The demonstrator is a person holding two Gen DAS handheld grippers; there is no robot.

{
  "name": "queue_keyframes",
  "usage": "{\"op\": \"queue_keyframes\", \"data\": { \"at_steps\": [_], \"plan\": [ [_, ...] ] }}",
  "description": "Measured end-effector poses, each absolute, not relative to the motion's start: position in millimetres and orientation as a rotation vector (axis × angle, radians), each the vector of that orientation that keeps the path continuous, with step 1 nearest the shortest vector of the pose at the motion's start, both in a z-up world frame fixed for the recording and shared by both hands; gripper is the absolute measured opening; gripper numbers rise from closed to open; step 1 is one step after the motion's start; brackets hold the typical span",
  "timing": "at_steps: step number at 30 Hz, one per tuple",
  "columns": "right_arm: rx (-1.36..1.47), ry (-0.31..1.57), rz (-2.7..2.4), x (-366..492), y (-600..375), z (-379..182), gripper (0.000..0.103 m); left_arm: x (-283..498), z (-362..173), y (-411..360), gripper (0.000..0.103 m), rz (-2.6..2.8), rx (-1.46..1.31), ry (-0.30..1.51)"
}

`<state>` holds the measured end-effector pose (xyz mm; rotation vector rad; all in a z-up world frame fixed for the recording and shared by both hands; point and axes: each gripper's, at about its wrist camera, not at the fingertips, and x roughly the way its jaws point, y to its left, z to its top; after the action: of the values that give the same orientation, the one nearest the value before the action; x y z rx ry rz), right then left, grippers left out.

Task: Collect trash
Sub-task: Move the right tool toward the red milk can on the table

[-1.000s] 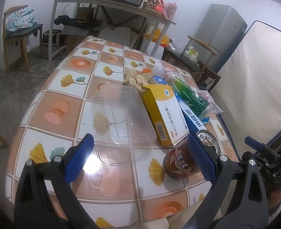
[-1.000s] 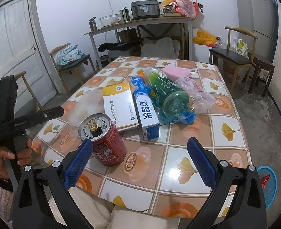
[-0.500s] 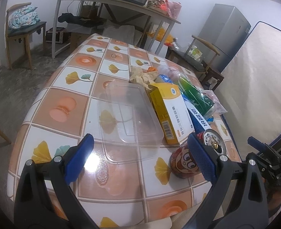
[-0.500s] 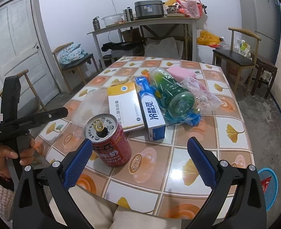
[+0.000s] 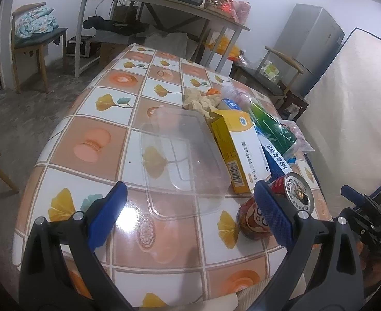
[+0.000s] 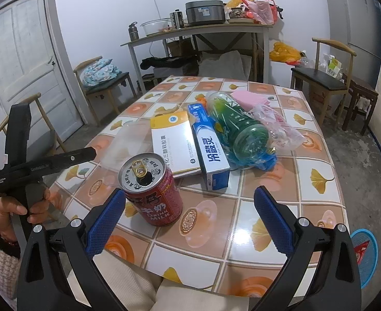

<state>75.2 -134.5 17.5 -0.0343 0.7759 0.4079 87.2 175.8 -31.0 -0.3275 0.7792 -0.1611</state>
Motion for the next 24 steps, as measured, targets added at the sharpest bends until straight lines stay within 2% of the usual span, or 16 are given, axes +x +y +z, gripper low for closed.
{"op": "queue_keyframes", "data": {
  "at_steps": [24],
  "plan": [
    [-0.039, 0.791, 0.479, 72.0, -123.0, 9.6, 0.096, 88.9, -35.6, 182.9, 0.094, -0.091, -0.312, 0.807]
  ]
}}
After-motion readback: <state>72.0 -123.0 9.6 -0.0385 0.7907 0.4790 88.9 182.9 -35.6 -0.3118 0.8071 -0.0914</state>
